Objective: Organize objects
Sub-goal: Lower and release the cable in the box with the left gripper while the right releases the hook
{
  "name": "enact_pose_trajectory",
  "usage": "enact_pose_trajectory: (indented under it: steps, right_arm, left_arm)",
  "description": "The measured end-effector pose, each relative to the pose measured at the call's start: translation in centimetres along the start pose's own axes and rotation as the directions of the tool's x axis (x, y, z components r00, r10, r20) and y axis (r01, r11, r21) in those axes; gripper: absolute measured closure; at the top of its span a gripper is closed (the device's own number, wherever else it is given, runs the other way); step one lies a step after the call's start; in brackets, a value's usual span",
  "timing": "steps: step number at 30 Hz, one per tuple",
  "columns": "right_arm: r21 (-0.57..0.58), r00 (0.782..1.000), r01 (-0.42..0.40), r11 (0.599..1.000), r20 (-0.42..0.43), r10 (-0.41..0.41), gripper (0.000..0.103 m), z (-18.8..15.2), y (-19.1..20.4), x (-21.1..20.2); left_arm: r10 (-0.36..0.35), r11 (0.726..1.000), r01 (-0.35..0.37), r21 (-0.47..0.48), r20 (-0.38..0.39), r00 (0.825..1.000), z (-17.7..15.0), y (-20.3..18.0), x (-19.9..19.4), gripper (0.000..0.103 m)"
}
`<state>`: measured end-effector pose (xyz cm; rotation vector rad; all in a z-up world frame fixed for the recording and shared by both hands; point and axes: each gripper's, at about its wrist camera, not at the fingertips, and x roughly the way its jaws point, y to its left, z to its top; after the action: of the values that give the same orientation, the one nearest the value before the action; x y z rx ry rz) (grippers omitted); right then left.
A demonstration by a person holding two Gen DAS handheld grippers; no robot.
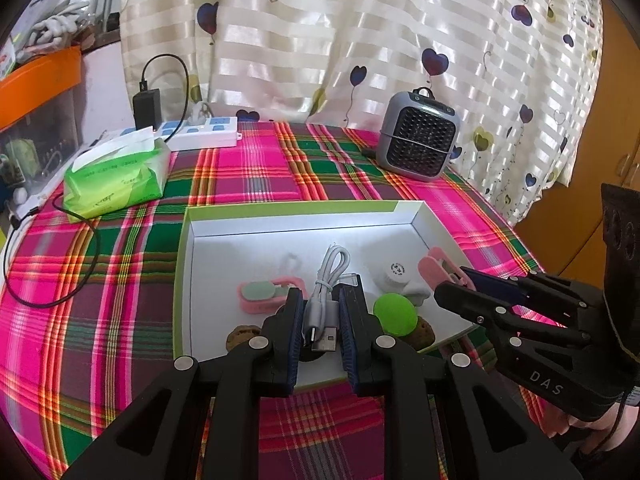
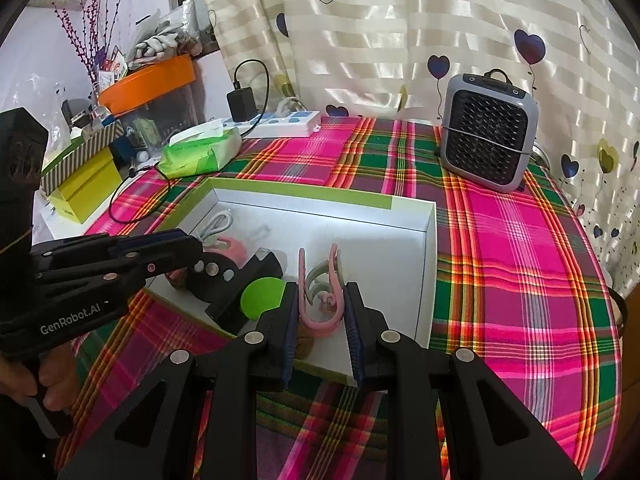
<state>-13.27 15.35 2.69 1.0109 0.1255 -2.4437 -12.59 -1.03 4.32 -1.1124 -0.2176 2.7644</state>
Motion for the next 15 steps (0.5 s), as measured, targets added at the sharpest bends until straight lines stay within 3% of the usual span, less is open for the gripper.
enact_pose_trajectory:
  steps: [15]
  right_arm:
    - [0.005, 1.0, -0.001, 1.0, -0.019, 0.001, 0.08, 0.0, -0.1, 0.8]
  left_arm:
    - [0.016, 1.0, -0.016, 0.0, -0.021, 1.0, -0.2, 0.0, 1.3, 0.086]
